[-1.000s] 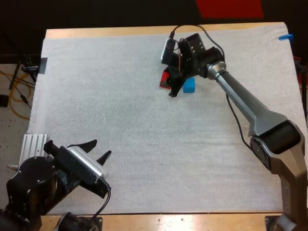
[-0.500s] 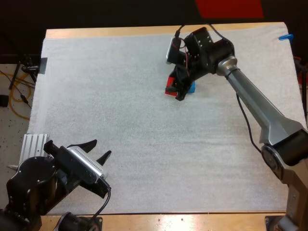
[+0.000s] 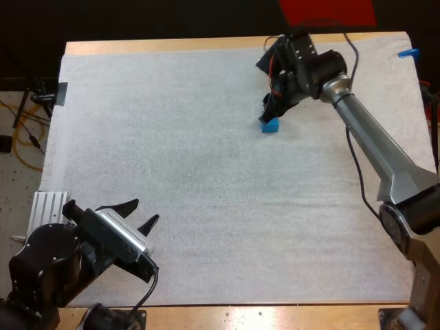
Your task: Stack red cube on blue cube
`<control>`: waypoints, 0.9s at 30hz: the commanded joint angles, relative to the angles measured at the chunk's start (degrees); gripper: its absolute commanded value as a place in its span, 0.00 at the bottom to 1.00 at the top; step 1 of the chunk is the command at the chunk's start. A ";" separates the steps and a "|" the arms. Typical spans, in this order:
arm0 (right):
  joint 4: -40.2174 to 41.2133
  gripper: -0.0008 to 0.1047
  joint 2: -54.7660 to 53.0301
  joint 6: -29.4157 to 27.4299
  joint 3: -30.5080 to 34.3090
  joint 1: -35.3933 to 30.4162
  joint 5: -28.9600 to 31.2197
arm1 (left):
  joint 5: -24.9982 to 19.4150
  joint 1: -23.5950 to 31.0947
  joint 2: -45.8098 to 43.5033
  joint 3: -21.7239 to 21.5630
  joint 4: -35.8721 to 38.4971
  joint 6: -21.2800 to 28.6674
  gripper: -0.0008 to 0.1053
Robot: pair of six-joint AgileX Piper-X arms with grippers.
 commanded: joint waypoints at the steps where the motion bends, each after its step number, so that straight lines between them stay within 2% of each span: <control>1: 0.31 0.05 -0.78 2.81 -0.50 -0.58 -0.08 | -0.75 -0.03 0.11 -0.12 -1.44 -0.55 0.39; 7: -0.54 0.05 -0.78 8.65 1.04 -0.62 -0.04 | -0.75 -0.03 0.11 -0.12 -3.00 -0.55 0.39; 15: -6.26 0.05 -0.78 14.73 6.91 -0.62 -0.04 | -0.75 -0.03 0.11 -0.12 -2.98 -0.55 0.39; 23: -12.10 0.05 -0.25 14.14 9.17 1.01 0.08 | -0.75 -0.03 0.11 -0.12 -2.98 -0.55 0.39; 27: -14.05 0.05 0.46 10.51 9.17 2.55 0.38 | -0.75 -0.03 0.11 -0.12 -2.98 -0.55 0.39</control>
